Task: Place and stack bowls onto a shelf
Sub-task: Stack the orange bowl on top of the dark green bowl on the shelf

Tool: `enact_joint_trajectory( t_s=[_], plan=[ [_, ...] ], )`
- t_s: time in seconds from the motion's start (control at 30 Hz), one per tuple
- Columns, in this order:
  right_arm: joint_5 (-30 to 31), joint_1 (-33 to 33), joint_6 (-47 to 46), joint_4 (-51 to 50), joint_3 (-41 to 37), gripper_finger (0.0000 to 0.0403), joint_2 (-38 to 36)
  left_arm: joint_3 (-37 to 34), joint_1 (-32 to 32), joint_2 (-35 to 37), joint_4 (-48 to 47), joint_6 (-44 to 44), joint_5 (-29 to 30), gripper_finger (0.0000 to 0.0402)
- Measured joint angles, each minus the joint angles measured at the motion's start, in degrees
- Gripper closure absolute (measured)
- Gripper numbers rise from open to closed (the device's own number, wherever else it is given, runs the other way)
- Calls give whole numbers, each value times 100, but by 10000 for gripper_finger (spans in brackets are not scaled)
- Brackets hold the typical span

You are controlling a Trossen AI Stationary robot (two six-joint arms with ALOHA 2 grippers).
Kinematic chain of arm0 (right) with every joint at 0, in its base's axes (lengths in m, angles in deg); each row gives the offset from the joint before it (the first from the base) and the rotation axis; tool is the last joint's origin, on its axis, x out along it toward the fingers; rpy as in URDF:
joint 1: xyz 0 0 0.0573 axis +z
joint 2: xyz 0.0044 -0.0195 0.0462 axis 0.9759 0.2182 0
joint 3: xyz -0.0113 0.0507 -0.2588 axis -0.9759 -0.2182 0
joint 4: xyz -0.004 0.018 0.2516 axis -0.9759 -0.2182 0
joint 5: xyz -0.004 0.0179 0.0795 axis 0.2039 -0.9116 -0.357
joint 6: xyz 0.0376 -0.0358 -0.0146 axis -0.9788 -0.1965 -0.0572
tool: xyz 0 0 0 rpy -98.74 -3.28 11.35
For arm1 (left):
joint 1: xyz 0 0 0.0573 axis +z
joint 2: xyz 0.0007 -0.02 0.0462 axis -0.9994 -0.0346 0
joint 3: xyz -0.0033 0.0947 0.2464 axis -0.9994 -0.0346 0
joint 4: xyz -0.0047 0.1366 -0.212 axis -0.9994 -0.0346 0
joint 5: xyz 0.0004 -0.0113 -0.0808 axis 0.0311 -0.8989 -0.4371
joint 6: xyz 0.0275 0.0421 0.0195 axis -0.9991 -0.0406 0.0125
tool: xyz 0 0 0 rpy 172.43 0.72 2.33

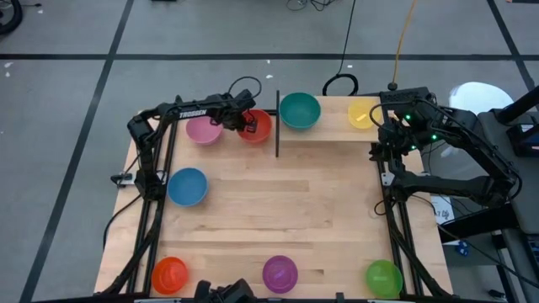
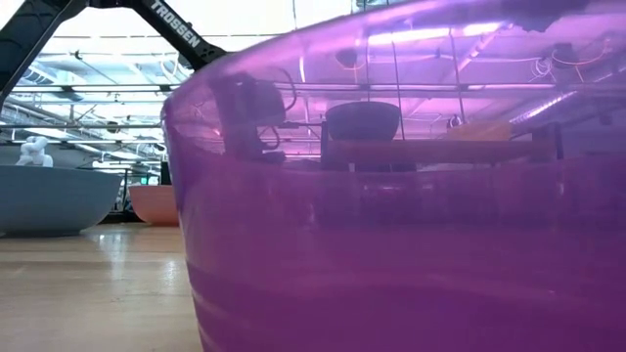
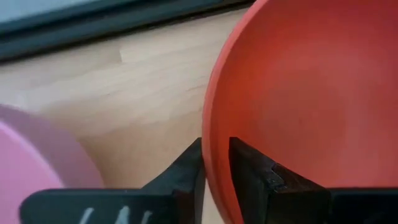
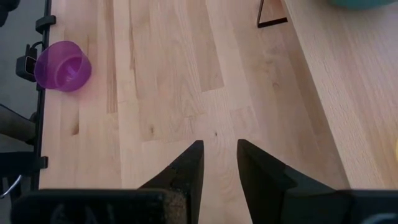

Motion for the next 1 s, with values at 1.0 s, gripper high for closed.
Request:
enact_joint_trajectory(
  t_s=[1.0],
  plan=[
    [13,0,68,2,0,314,0,177,236,2711,-534,-580,1182,397]
  ],
)
